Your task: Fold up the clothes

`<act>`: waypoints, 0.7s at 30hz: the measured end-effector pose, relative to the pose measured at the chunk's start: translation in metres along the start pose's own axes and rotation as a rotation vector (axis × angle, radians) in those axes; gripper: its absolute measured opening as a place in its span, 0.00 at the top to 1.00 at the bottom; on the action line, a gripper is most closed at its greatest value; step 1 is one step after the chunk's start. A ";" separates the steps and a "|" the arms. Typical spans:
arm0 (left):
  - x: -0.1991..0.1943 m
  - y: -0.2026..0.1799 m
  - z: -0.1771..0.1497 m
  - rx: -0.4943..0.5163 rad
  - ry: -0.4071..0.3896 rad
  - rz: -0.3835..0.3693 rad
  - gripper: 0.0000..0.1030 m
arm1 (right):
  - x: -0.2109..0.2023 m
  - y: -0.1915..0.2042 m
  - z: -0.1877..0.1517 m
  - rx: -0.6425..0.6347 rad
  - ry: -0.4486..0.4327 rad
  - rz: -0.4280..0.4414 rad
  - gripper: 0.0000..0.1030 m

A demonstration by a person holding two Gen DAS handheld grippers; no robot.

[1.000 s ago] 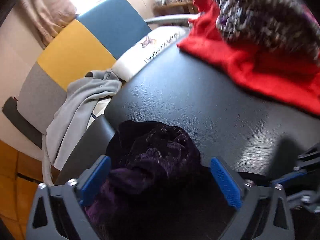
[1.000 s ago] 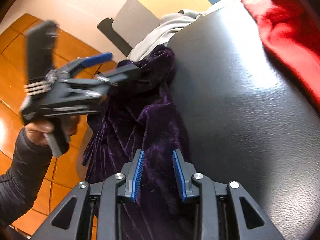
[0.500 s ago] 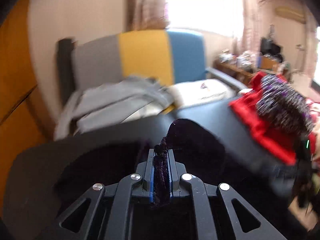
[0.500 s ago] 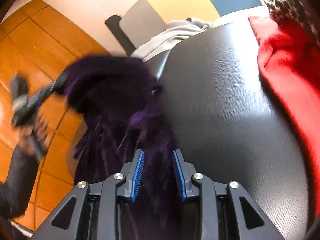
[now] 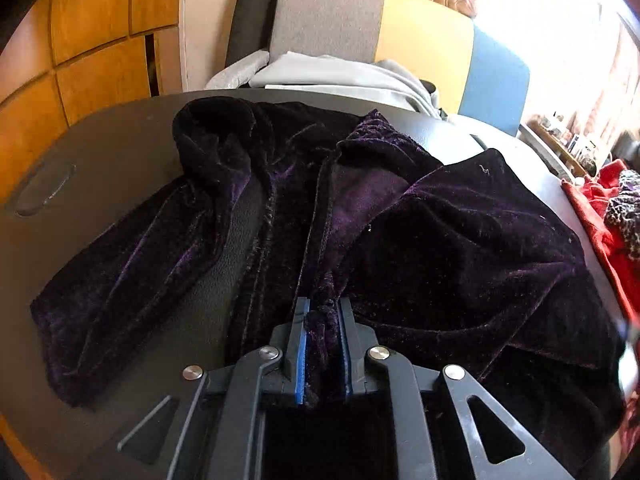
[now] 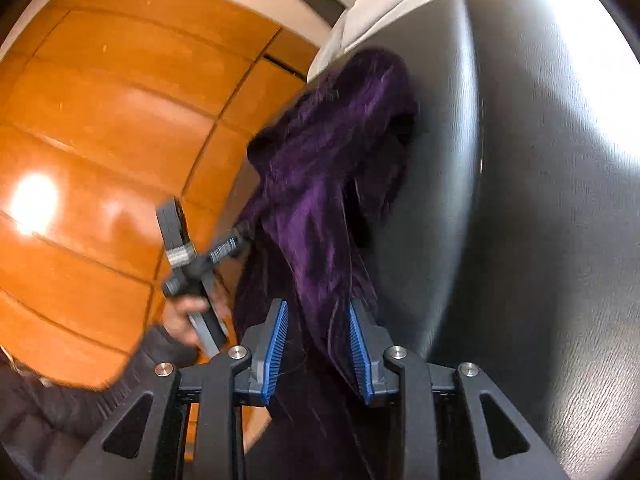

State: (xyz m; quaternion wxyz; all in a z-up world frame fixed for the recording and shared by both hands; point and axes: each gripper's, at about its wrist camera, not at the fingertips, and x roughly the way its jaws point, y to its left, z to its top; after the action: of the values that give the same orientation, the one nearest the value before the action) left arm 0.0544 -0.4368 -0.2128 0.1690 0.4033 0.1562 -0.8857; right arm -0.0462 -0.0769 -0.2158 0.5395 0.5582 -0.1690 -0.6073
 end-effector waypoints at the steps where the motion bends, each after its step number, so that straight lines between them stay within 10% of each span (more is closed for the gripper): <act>1: -0.001 0.001 -0.001 -0.005 -0.006 -0.007 0.85 | -0.006 -0.002 0.012 0.024 -0.041 0.003 0.69; 14: -0.004 0.024 -0.012 -0.113 -0.052 -0.112 0.84 | 0.059 -0.047 0.098 0.356 -0.116 0.022 0.67; 21: -0.020 0.005 0.001 -0.056 -0.062 -0.083 0.80 | 0.020 0.014 0.121 0.060 -0.232 -0.095 0.89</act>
State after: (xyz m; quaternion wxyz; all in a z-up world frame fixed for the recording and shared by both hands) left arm 0.0685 -0.4384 -0.1979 0.1484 0.3639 0.1923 -0.8992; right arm -0.1393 -0.1465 -0.1755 0.4698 0.5074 -0.2218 -0.6875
